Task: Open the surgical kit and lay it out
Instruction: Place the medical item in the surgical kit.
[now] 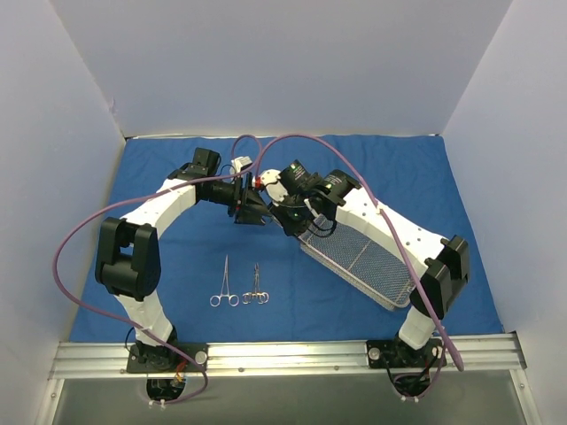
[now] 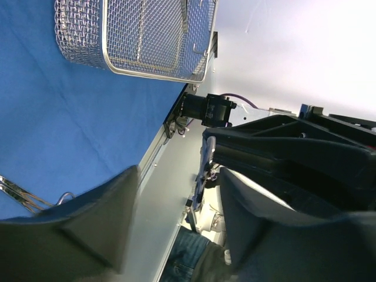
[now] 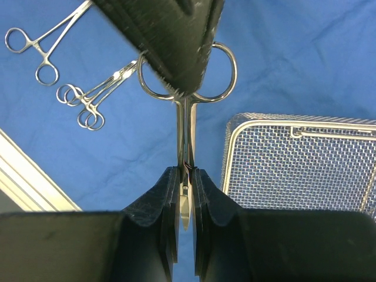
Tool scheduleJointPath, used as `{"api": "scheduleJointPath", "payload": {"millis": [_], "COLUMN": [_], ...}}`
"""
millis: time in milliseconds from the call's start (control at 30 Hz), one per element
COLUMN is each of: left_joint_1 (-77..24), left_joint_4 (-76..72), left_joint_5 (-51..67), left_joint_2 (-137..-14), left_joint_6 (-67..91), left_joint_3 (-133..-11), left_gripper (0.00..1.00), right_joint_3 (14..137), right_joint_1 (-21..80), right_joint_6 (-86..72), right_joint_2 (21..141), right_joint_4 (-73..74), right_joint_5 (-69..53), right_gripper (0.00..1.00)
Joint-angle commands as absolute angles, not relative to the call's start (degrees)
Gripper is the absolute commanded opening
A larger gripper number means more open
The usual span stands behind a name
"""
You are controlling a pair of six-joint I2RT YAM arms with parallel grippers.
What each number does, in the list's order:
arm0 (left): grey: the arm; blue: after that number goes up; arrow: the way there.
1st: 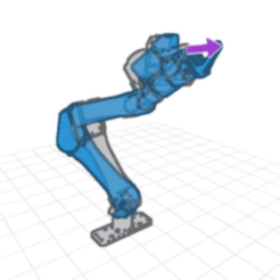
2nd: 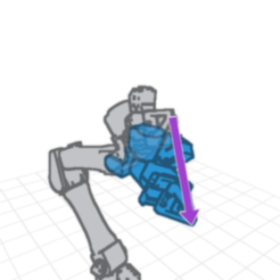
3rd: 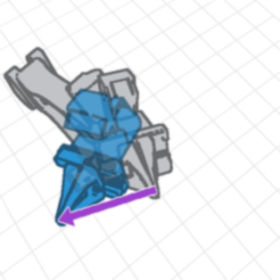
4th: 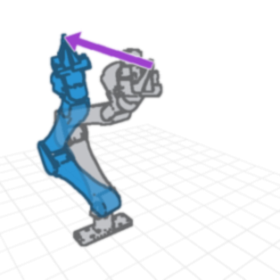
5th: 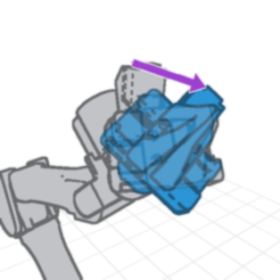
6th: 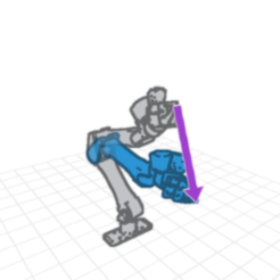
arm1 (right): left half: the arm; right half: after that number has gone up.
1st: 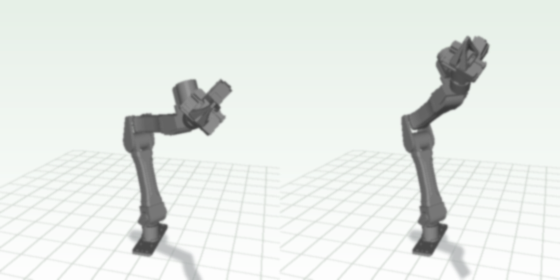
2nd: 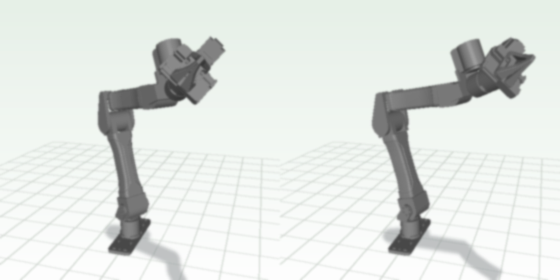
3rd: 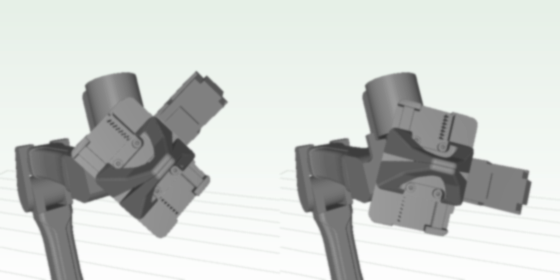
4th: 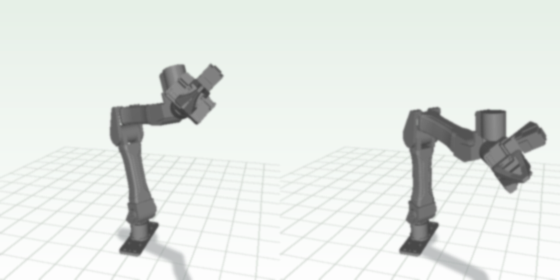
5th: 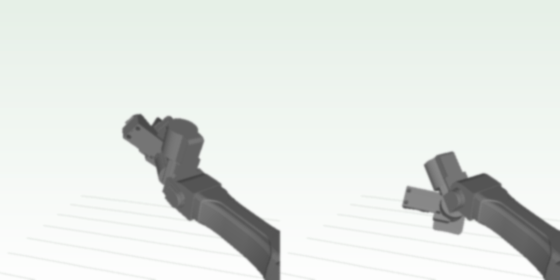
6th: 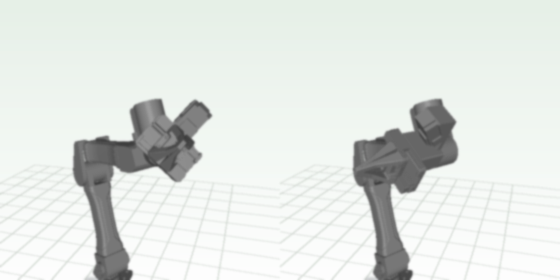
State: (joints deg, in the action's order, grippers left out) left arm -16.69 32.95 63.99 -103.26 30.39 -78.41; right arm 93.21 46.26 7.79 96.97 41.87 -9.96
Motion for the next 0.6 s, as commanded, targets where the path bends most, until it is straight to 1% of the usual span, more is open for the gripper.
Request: {"api": "scheduleJointPath", "payload": {"millis": [0,100,133,167,200,233,267,300,333,400,433,500,567], "left_joint_1": [-16.96,-17.4,-17.49,-17.49,-17.49,-17.32,-17.23,-16.97,-16.35,-15.3,-14.68,-12.49,-10.56], "left_joint_4": [30.94,30.41,29.19,28.48,28.22,28.04,27.25,25.85,21.4,15.24,8.51,3.89,0.97], "left_joint_5": [66.44,67.32,67.67,67.85,68.03,66.81,65.93,65.31,64.26,61.98,59.44,55.83,51.96], "left_joint_2": [-103.36,-103.36,-103.36,-103.27,-103.1,-102.83,-102.31,-102.04,-101.52,-99.42,-98.45,-95.82,-95.01], "left_joint_6": [30.32,30.85,31.28,31.81,32.08,32.25,32.52,34.43,35.76,41.62,43.4,46.56,46.76], "left_joint_3": [-80.16,-80.25,-80.16,-79.81,-79.72,-79.8,-79.63,-79.37,-79.02,-77.09,-76.3,-75.33,-76.28], "left_gripper": [0.61,0.45,0.27,0.17,0.05,0.02,0.02,0.02,0.02,0.02,0.02,0.02,0.02], "right_joint_3": [92.55,92.11,92.02,92.02,92.11,92.11,92.02,92.02,92.2,93.25,94.56,96.67,103.51], "right_joint_1": [47.11,47.11,47.11,47.02,47.02,47.02,46.93,46.5,46.15,44.4,41.51,37.99,34.29], "right_joint_6": [8.26,7.74,7.3,6.77,6.16,4.33,3.18,1.86,-0.33,-4.47,-6.4,-12.63,-19.12], "right_joint_2": [94.39,94.31,94.31,94.48,94.48,94.48,94.31,94.31,94.31,94.39,94.39,95.36,98.76], "right_joint_4": [43.07,42.28,41.93,41.75,41.4,40.44,39.73,38.86,38.59,37.71,37.36,37.0,38.14], "right_joint_5": [-10.63,-10.9,-11.07,-11.25,-11.34,-11.08,-10.47,-9.5,-9.06,-8.61,-8.96,-10.45,-10.46], "right_gripper": [0.0,0.0,0.0,0.0,0.0,0.02,0.1,0.21,0.41,0.5,0.56,0.6,0.62]}}
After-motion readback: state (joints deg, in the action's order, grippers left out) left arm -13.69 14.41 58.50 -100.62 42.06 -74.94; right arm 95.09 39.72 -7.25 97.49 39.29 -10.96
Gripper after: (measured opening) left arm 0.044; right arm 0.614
